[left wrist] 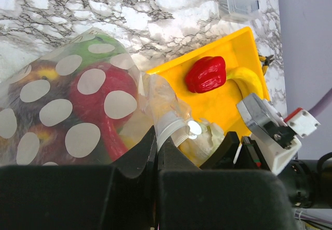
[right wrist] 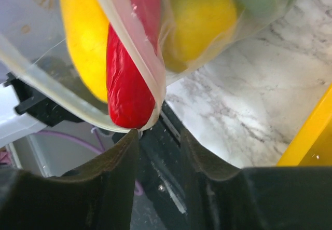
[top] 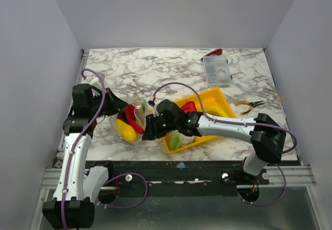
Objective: Place the food in the zip-top bag and seal the zipper
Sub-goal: Adjust the zipper food storage bag at the center of the board.
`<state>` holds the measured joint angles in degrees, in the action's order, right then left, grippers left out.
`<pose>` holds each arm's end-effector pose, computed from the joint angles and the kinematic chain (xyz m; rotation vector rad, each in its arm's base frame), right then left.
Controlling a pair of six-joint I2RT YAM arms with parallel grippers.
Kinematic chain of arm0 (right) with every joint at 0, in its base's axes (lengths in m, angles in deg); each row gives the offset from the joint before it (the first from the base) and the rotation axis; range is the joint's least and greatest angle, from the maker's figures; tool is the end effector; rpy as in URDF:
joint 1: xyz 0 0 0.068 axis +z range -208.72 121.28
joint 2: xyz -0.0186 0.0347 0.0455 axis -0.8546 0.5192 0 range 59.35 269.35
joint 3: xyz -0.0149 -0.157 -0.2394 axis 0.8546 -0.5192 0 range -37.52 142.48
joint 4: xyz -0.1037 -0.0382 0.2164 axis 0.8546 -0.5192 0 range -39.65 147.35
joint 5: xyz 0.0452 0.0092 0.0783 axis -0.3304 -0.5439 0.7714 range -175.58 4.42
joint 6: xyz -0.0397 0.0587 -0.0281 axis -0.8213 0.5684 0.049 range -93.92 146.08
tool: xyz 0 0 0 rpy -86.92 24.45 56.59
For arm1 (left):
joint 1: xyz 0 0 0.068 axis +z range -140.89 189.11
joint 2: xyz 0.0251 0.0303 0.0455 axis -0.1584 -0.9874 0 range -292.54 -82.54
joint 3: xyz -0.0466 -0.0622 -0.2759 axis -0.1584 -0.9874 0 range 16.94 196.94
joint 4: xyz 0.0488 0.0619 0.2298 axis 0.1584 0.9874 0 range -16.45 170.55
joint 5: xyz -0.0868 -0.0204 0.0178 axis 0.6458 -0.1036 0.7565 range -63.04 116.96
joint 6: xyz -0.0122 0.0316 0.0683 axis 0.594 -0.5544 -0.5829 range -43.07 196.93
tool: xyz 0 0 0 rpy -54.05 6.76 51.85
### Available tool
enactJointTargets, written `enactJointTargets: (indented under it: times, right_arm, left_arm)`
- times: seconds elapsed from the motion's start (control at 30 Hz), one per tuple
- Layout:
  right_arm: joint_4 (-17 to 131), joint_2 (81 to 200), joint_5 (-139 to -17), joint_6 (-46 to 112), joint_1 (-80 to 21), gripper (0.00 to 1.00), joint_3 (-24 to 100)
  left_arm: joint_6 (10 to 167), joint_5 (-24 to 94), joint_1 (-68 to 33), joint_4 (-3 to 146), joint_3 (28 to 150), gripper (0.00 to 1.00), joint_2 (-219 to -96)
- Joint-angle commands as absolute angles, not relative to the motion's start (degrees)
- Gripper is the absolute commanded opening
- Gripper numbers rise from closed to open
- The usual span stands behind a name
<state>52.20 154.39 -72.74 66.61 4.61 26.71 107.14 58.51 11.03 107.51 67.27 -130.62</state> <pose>0.1574 0.3456 0.2465 -0.6284 2.3978 1.1655 0.1675 -0.0282 0.3215 -0.2668 2.1393 -0.8739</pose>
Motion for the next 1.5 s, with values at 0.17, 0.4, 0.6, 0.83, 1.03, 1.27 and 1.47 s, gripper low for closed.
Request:
enactJointTargets:
  times: [0.17, 0.4, 0.6, 0.83, 1.03, 1.27, 1.47]
  right_arm:
    - [54.0, 157.1, -79.4, 69.0, 5.0, 0.41, 31.7]
    - [59.2, 154.2, -77.1, 73.0, 5.0, 0.42, 26.4]
    - [60.0, 158.8, -76.3, 72.4, 5.1, 0.22, 30.0]
    - [40.5, 155.4, -76.6, 71.8, 5.0, 0.0, 46.4]
    - [34.6, 158.5, -72.2, 71.0, 3.9, 0.0, 53.4]
    - [41.1, 165.0, -72.1, 66.5, 0.0, 0.0, 50.5]
    - [33.3, 161.1, -74.6, 62.7, 0.0, 0.0, 59.5]
  left_arm:
    - [107.3, 57.2, 11.3, 108.3, 67.3, 0.0, -129.5]
    - [106.9, 56.7, 11.3, 108.7, 67.7, 0.0, -129.2]
    - [107.5, 56.1, 11.2, 108.9, 67.8, 0.0, -129.4]
    - [103.2, 36.7, 11.3, 120.7, 76.9, 0.0, -127.4]
    - [107.1, 36.1, 11.3, 125.1, 77.5, 0.0, -124.4]
    - [107.9, 39.7, 11.5, 123.3, 68.9, 0.0, -130.7]
    - [108.8, 41.4, 11.5, 128.5, 82.6, 0.0, -125.4]
